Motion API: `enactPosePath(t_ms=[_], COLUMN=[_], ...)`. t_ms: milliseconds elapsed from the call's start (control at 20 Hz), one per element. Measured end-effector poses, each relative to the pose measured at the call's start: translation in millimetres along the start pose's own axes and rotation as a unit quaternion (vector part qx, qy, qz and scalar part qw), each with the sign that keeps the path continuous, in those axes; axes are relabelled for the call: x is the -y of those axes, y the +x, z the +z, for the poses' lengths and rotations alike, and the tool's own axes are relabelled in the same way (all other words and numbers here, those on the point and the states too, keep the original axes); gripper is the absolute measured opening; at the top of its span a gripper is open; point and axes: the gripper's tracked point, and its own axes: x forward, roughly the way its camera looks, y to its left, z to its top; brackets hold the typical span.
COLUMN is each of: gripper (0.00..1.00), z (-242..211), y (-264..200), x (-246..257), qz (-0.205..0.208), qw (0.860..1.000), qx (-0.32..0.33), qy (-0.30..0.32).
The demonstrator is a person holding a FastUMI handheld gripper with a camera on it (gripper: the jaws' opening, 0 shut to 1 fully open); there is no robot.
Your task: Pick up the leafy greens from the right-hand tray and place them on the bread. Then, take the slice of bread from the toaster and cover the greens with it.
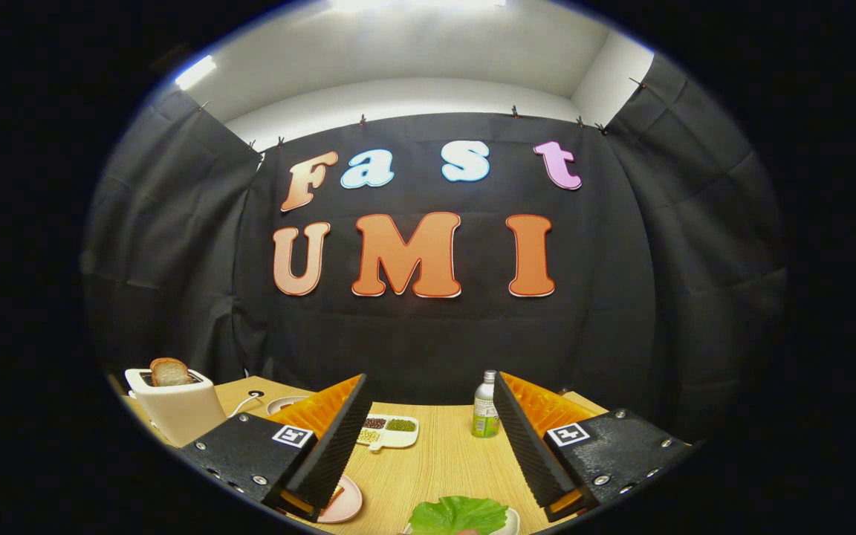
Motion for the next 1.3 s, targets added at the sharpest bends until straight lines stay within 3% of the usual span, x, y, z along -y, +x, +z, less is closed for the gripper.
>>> enactPosePath(t_ms=[300, 650, 1000, 1300], gripper=[0.98, 0.99, 0.99, 0.99], z=[-4, -40, -67, -101], y=[2, 3, -1, -2], x=[0, 5, 5, 13], qz=[0.021, 0.025, 0.037, 0.032], qw=[0.999, 0.991, 0.975, 0.952], qx=[-0.037, -0.133, -0.22, -0.303], qy=[-0.002, 0.007, 0.01, 0.027])
